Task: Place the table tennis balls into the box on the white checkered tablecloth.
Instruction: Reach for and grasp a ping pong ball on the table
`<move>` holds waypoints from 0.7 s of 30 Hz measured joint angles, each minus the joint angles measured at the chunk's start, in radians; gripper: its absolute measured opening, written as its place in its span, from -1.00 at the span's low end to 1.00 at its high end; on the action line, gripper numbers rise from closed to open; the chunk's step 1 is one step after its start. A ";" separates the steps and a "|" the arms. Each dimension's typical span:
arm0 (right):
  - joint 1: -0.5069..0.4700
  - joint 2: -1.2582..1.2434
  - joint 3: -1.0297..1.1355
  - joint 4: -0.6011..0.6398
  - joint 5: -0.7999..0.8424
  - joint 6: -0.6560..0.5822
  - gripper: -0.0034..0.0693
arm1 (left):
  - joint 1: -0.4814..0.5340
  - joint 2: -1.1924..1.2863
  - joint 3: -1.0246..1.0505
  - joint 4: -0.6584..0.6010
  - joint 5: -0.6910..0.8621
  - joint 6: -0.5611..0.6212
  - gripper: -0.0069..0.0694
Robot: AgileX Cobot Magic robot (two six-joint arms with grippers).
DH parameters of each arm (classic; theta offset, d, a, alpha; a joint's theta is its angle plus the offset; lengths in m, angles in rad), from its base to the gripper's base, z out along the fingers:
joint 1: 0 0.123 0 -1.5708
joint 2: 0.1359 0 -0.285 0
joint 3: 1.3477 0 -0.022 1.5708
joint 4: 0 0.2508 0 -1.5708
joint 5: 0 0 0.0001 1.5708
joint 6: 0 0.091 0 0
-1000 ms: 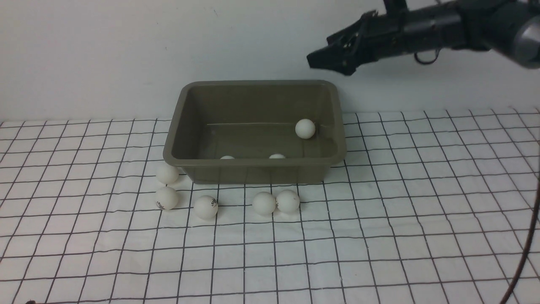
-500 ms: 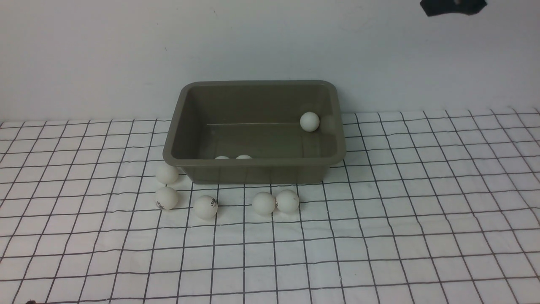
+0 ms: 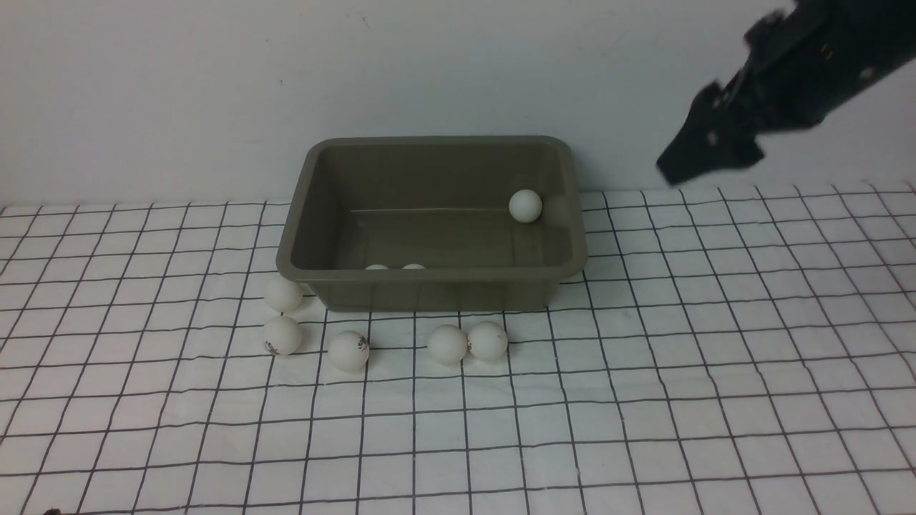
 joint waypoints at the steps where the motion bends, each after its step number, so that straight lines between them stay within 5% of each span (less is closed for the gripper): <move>1: 0.015 -0.002 0.035 0.005 -0.019 0.001 0.52 | 0.000 0.000 0.000 0.000 0.000 0.000 0.35; 12: 0.289 -0.004 0.408 0.039 -0.620 0.144 0.52 | 0.000 0.000 0.000 0.000 0.000 0.000 0.35; 21: 0.381 0.116 0.417 0.053 -0.807 0.366 0.52 | 0.000 0.000 0.000 0.000 0.000 0.000 0.35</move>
